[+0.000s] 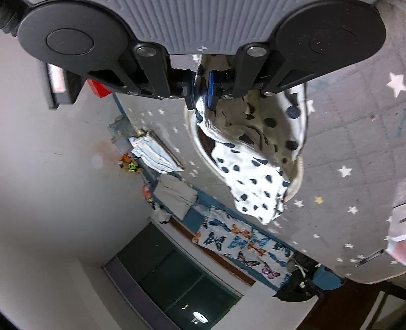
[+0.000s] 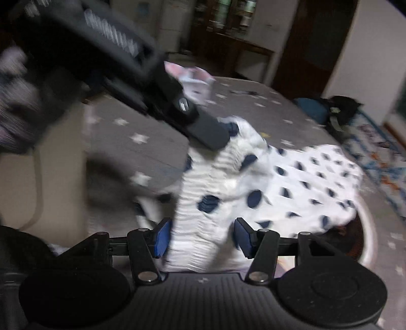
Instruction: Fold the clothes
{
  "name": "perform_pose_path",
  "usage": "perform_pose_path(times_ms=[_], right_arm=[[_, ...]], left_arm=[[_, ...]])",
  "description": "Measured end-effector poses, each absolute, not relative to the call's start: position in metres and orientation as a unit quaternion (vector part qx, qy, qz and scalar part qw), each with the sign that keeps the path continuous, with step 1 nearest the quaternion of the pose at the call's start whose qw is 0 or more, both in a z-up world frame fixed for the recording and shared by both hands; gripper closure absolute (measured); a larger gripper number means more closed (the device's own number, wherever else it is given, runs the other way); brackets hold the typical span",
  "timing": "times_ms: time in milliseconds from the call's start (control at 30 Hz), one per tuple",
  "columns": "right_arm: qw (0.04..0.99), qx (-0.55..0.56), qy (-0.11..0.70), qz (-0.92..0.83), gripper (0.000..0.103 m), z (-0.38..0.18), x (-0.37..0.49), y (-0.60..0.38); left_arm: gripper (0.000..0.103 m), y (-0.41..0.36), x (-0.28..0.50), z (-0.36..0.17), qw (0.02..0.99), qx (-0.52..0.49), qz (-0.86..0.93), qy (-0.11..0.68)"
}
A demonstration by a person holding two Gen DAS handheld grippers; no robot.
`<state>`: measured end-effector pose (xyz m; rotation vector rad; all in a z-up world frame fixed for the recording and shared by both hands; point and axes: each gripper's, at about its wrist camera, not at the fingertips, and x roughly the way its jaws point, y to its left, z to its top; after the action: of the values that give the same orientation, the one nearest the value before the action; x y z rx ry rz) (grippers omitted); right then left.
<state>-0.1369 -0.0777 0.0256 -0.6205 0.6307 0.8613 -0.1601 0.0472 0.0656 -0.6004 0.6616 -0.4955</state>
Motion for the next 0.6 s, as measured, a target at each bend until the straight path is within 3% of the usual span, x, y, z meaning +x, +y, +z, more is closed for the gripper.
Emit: perform_pose_path(times_ms=[167,233,367,600], right_arm=[[0.816,-0.307,0.308,0.380,0.078,0.027,-0.143,-0.086],[0.811,-0.319,0.312,0.378,0.081,0.028,-0.148,-0.091],[0.798,-0.332,0.325,0.384,0.082,0.021,-0.154,-0.095],[0.777,-0.320,0.346,0.418,0.077,0.029,-0.155,-0.102]], left_arm=[[0.092,0.049,-0.167,0.056,0.872,-0.278,-0.229,0.330],[0.091,0.053,-0.172,0.046,0.872,-0.268,-0.219,0.345],[0.084,0.055,-0.184,0.019,0.867,-0.236,-0.203,0.390],[0.085,0.063,-0.195,0.021,0.882,-0.185,-0.187,0.392]])
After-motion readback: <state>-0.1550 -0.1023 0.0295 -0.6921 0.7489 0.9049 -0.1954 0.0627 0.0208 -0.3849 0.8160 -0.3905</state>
